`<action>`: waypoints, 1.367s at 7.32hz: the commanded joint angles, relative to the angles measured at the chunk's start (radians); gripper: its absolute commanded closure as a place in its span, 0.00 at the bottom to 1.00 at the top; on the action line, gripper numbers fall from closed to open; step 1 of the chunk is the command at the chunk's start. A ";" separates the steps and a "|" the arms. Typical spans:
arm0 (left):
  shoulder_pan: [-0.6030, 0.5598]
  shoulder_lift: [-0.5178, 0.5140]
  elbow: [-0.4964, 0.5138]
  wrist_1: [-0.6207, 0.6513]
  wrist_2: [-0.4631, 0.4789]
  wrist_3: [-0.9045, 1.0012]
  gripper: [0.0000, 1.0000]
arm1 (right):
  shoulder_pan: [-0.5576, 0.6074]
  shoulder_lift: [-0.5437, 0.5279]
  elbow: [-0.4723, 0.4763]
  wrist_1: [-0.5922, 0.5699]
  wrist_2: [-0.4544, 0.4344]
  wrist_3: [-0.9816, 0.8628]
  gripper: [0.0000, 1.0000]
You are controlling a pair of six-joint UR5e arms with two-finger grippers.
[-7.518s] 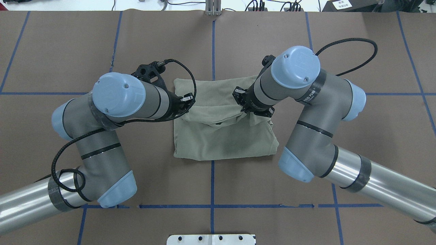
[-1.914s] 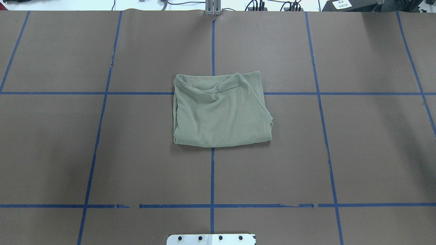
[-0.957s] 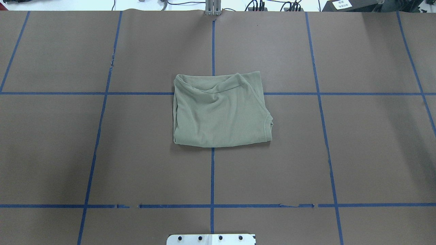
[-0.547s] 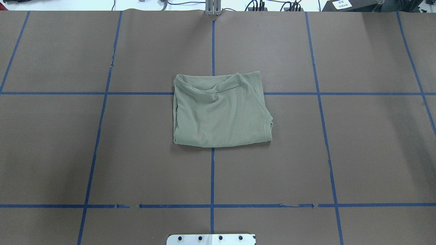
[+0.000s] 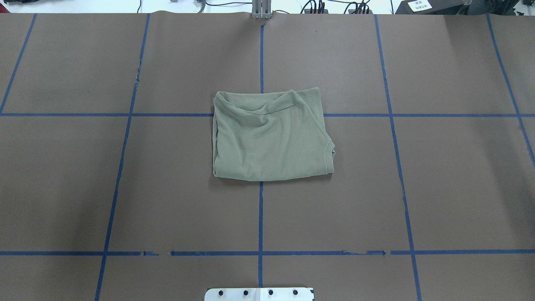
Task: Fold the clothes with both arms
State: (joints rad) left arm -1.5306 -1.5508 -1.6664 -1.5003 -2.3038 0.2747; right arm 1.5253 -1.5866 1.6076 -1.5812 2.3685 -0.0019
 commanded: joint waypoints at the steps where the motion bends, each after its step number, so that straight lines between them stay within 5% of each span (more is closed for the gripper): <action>1: 0.000 0.001 0.005 -0.009 0.000 0.000 0.00 | 0.015 -0.038 0.008 0.009 0.003 -0.003 0.00; 10: 0.000 -0.005 -0.003 -0.008 -0.002 -0.216 0.00 | 0.076 -0.042 0.026 0.033 0.002 0.103 0.00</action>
State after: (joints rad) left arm -1.5309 -1.5546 -1.6707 -1.5079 -2.3054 0.0769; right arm 1.6014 -1.6301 1.6321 -1.5485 2.3694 0.0997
